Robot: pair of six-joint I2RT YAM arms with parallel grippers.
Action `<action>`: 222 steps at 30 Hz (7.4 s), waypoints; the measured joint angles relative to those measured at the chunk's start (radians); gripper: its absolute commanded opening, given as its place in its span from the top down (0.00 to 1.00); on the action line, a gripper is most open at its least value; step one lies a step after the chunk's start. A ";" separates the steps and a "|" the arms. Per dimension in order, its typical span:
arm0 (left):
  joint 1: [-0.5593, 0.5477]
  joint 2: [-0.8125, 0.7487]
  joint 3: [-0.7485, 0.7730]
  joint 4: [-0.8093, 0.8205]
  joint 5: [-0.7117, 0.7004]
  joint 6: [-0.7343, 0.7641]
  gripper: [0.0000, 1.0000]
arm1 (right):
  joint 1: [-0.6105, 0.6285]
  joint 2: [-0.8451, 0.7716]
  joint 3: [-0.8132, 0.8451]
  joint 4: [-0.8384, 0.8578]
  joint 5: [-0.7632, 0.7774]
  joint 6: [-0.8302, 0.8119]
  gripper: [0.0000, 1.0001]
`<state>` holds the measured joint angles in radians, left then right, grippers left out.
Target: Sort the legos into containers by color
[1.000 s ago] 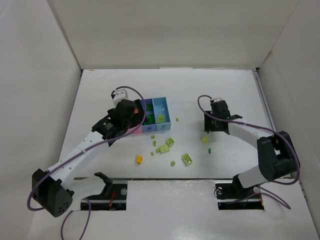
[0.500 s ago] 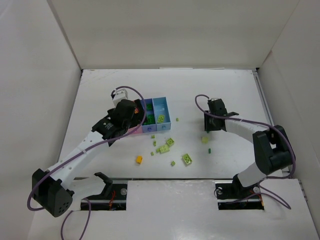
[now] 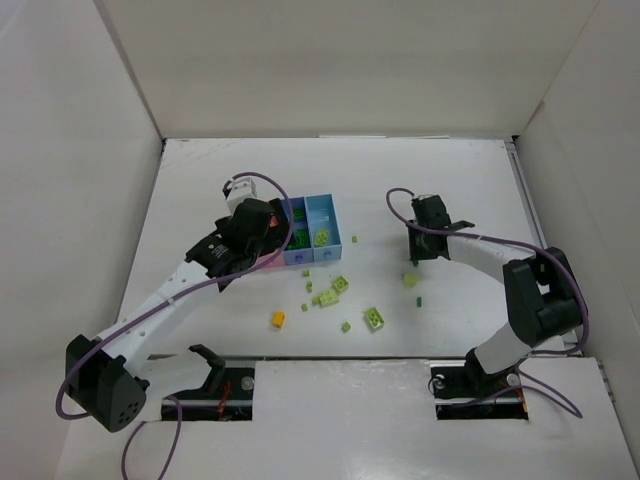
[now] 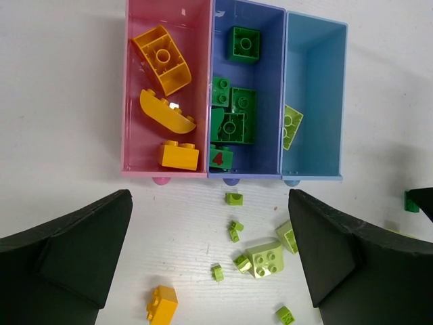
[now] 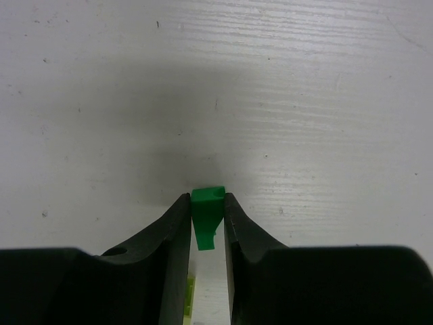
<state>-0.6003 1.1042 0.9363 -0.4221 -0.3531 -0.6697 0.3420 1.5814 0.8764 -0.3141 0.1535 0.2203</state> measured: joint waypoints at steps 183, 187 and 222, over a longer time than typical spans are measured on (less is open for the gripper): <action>0.013 -0.114 -0.046 -0.023 0.008 -0.019 0.00 | -0.048 -0.030 -0.019 -0.178 -0.039 0.018 0.85; 0.013 -0.114 -0.046 -0.023 0.008 -0.019 0.00 | -0.048 -0.030 -0.019 -0.177 -0.040 0.011 0.87; 0.019 -0.160 -0.046 -0.060 -0.026 -0.062 0.00 | 0.389 0.282 0.785 -0.172 -0.131 -0.121 0.91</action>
<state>-0.5808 0.9443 0.8902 -0.4824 -0.3790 -0.7315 0.7307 1.8633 1.6615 -0.4866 0.0227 0.0998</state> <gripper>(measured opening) 0.997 0.151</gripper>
